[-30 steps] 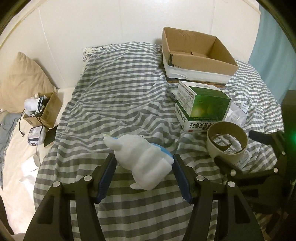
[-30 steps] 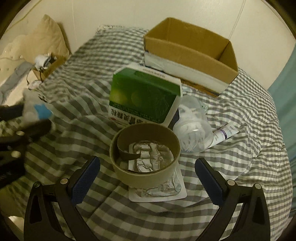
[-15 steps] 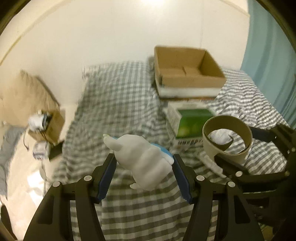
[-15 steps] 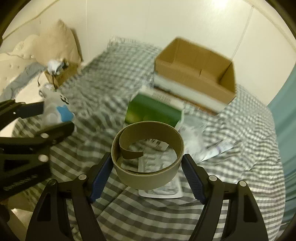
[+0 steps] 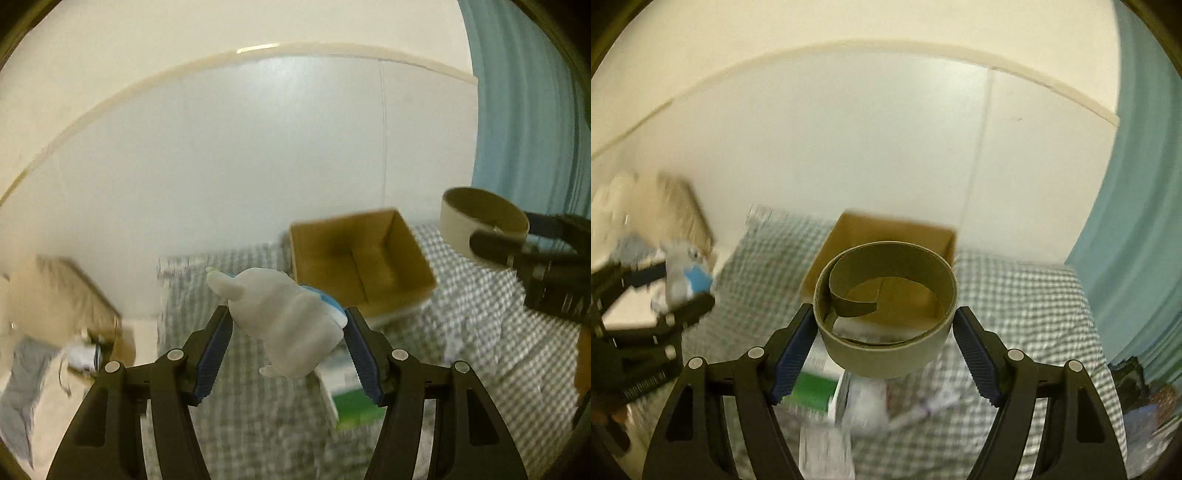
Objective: Organize objects
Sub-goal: 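Carry the plush toy and beige tape roll into the cardboard box and release both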
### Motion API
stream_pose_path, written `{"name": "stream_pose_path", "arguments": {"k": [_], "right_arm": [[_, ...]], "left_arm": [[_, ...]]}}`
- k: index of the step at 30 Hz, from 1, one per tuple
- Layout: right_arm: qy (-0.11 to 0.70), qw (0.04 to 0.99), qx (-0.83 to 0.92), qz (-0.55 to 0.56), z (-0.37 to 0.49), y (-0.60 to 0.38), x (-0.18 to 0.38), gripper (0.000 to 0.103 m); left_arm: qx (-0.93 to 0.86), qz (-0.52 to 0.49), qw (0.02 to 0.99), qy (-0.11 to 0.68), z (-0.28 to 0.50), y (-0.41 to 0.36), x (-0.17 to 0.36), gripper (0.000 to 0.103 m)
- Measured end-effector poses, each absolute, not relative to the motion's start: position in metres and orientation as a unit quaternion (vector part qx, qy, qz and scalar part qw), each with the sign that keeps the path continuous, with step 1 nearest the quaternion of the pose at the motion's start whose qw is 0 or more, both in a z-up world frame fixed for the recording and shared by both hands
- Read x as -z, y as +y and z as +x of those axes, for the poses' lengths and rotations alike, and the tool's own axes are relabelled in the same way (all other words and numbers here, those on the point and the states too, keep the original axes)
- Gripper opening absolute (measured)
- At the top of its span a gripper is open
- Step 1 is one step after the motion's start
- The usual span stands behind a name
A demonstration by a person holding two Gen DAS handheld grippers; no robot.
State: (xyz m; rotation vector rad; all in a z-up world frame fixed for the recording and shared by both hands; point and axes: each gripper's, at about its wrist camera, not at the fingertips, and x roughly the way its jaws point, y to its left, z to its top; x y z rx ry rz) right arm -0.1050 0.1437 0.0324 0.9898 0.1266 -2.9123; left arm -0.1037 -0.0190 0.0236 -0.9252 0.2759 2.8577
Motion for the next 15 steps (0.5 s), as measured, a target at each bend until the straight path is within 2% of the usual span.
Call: {"name": "stream_pose_path", "arguments": {"k": [3, 7, 15], "right_arm": [[0.005, 0.032, 0.951, 0.309, -0.134, 0.159, -0.049, 0.075], [-0.005, 0.038, 0.951, 0.306, -0.17, 0.165, -0.047, 0.075], [-0.018, 0.03, 0.937, 0.348, -0.236, 0.186, 0.018, 0.075]], "left_arm": [[-0.947, -0.301, 0.068, 0.089, -0.133, -0.009, -0.026, 0.064], [-0.947, -0.301, 0.078, 0.085, -0.168, 0.007, -0.015, 0.064], [-0.932, -0.331, 0.108, 0.1, -0.225, 0.041, 0.046, 0.064]]}}
